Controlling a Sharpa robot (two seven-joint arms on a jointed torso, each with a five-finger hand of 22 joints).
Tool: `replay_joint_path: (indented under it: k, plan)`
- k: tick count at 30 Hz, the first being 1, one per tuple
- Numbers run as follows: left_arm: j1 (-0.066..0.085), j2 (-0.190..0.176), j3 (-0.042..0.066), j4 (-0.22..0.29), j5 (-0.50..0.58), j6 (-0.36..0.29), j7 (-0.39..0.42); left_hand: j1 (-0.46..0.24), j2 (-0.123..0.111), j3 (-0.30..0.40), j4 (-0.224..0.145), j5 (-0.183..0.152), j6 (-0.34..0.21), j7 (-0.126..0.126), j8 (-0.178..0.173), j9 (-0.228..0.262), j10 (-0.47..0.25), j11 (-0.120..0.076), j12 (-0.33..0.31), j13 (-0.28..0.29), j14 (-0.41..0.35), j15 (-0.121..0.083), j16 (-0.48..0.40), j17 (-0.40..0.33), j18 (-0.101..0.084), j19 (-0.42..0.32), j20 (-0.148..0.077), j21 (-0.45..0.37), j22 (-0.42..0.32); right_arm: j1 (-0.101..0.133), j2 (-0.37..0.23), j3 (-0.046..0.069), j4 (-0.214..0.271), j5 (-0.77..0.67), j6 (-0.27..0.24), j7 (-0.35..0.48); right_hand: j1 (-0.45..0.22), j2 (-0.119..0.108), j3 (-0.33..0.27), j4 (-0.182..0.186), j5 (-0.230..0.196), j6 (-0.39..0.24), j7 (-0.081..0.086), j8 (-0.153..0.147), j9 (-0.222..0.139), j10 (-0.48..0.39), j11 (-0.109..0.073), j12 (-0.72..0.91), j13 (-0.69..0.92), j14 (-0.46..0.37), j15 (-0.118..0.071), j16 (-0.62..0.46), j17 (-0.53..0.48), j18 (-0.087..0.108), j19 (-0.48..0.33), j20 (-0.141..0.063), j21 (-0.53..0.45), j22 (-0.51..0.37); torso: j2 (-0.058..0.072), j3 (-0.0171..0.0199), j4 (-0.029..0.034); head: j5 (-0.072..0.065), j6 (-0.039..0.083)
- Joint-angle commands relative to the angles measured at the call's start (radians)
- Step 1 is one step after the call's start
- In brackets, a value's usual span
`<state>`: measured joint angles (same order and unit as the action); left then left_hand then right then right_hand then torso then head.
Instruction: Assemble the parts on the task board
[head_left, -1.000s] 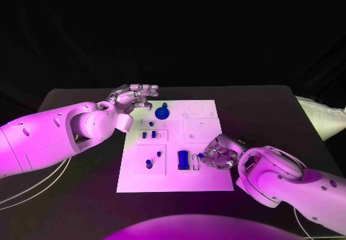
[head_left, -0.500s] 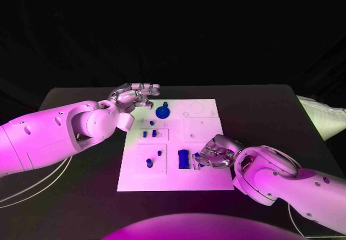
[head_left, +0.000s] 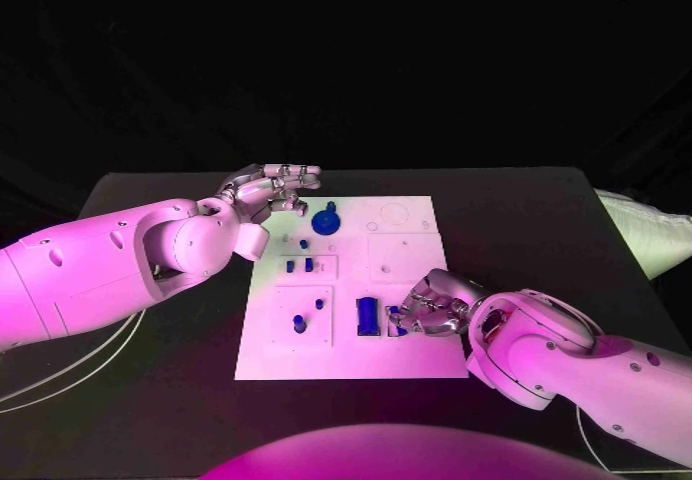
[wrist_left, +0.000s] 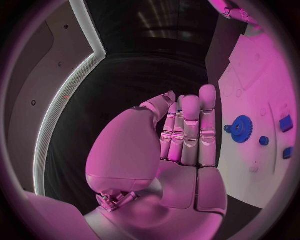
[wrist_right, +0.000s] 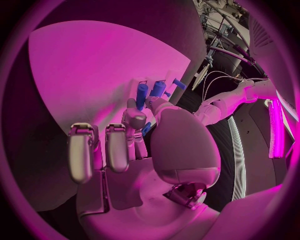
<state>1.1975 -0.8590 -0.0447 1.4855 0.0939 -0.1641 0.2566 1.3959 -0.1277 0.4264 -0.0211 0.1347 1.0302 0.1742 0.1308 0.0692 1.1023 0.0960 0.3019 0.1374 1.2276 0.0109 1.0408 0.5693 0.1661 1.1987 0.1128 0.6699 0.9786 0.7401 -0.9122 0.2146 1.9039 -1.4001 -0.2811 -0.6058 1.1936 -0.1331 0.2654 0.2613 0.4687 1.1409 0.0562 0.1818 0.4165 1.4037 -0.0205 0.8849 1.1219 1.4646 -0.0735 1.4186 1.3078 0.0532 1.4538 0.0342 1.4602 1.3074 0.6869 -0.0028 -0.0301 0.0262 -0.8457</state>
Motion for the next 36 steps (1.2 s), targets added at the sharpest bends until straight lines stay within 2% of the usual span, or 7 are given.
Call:
replay_joint_path:
  k: [1,13,16,21,28,30,36]
  plan:
    - [0.0,0.001,0.001,0.003,-0.003,0.019,0.005,0.0,0.009,-0.006,0.0,0.001,-0.007,-0.003,0.006,0.0,-0.004,-0.001,0.004,0.001,-0.005,0.002,-0.003,-0.001,0.01,-0.008,0.002,-0.005,-0.001,-0.001,0.001,-0.001,0.0,-0.04,0.036,-0.001,-0.012,-0.001,-0.006,0.0,-0.001,0.008,0.001,-0.005,0.002,0.006,0.001,0.004,0.002,0.065,-0.008,0.005,0.023,-0.012,0.004,0.0,0.005,0.114,0.0,0.0,0.0004,-0.001,-0.002]
    - [0.001,0.001,0.001,0.003,-0.003,0.021,0.002,0.0,0.009,-0.006,0.0,0.001,-0.007,-0.003,0.006,0.0,-0.004,-0.001,0.004,0.001,-0.005,0.002,-0.003,-0.001,0.01,-0.008,0.002,-0.005,-0.001,-0.001,0.007,-0.002,-0.005,-0.072,0.043,-0.002,-0.017,0.008,-0.027,0.004,-0.021,0.009,0.0,-0.006,0.004,0.006,0.0,0.004,0.004,0.064,-0.008,0.004,0.022,-0.011,0.003,-0.001,0.005,0.114,0.001,0.0004,0.0004,0.001,-0.003]
    - [0.001,0.001,0.001,0.003,-0.003,0.022,0.002,0.0,0.009,-0.006,0.0,0.001,-0.007,-0.003,0.006,0.0,-0.004,-0.001,0.004,0.001,-0.005,0.002,-0.003,-0.001,0.01,-0.008,0.002,-0.005,-0.001,-0.001,0.009,-0.002,-0.006,-0.073,0.043,-0.002,-0.025,0.013,-0.043,0.012,-0.039,0.009,0.0,-0.007,0.006,0.006,0.001,0.004,0.005,0.064,-0.008,0.003,0.022,-0.011,0.003,-0.001,0.004,0.114,0.0,0.0006,0.0001,0.001,-0.004]
    - [0.001,0.001,0.001,0.003,-0.003,0.022,0.001,-0.001,0.01,-0.007,0.001,0.001,-0.005,-0.004,0.008,0.0,-0.005,-0.001,0.005,0.001,-0.006,0.002,-0.003,-0.002,0.01,-0.008,0.002,-0.007,-0.002,-0.001,0.01,-0.003,-0.005,-0.074,0.047,-0.002,-0.046,0.023,-0.075,0.026,-0.033,0.011,0.0,-0.008,0.008,0.008,0.002,0.009,0.011,0.064,-0.008,0.005,0.025,-0.012,0.004,-0.001,0.005,0.115,0.0,0.0005,0.0004,0.001,-0.004]
    - [0.001,0.001,0.001,0.002,-0.003,0.023,0.001,-0.001,0.01,-0.007,0.001,0.001,-0.005,-0.004,0.008,0.0,-0.005,-0.001,0.005,0.001,-0.006,0.002,-0.003,-0.002,0.01,-0.008,0.002,-0.007,-0.002,-0.001,0.01,-0.003,-0.005,-0.076,0.056,-0.001,-0.078,0.043,-0.12,0.028,-0.054,0.017,-0.002,-0.009,0.01,0.015,0.0,0.024,0.024,0.067,-0.008,0.013,0.037,-0.013,0.008,-0.001,0.008,0.121,0.0,0.0002,0.0003,0.001,-0.005]
    - [0.001,0.001,0.001,0.002,-0.003,0.023,0.001,-0.001,0.01,-0.007,0.001,0.001,-0.005,-0.004,0.008,0.0,-0.005,-0.001,0.005,0.001,-0.006,0.002,-0.003,-0.002,0.01,-0.008,0.002,-0.007,-0.002,-0.001,0.01,-0.003,-0.004,-0.078,0.055,-0.001,-0.092,0.05,-0.139,0.028,-0.082,0.018,-0.002,-0.01,0.011,0.015,0.0,0.026,0.026,0.067,-0.009,0.013,0.038,-0.013,0.008,-0.002,0.008,0.12,0.0,0.0002,0.0002,0.0,-0.005]
    - [0.001,0.0,0.001,0.002,-0.003,0.023,0.0,-0.001,0.01,-0.007,0.001,0.001,-0.005,-0.004,0.008,0.0,-0.005,-0.001,0.005,0.001,-0.006,0.002,-0.003,-0.002,0.01,-0.008,0.002,-0.007,-0.002,-0.003,0.002,-0.003,0.004,-0.089,0.047,0.0,-0.122,0.059,-0.217,0.028,-0.211,0.018,-0.004,-0.014,0.014,0.014,0.0,0.022,0.029,0.066,-0.009,0.012,0.036,-0.013,0.007,-0.002,0.008,0.121,0.0,0.001,0.0005,-0.001,-0.004]
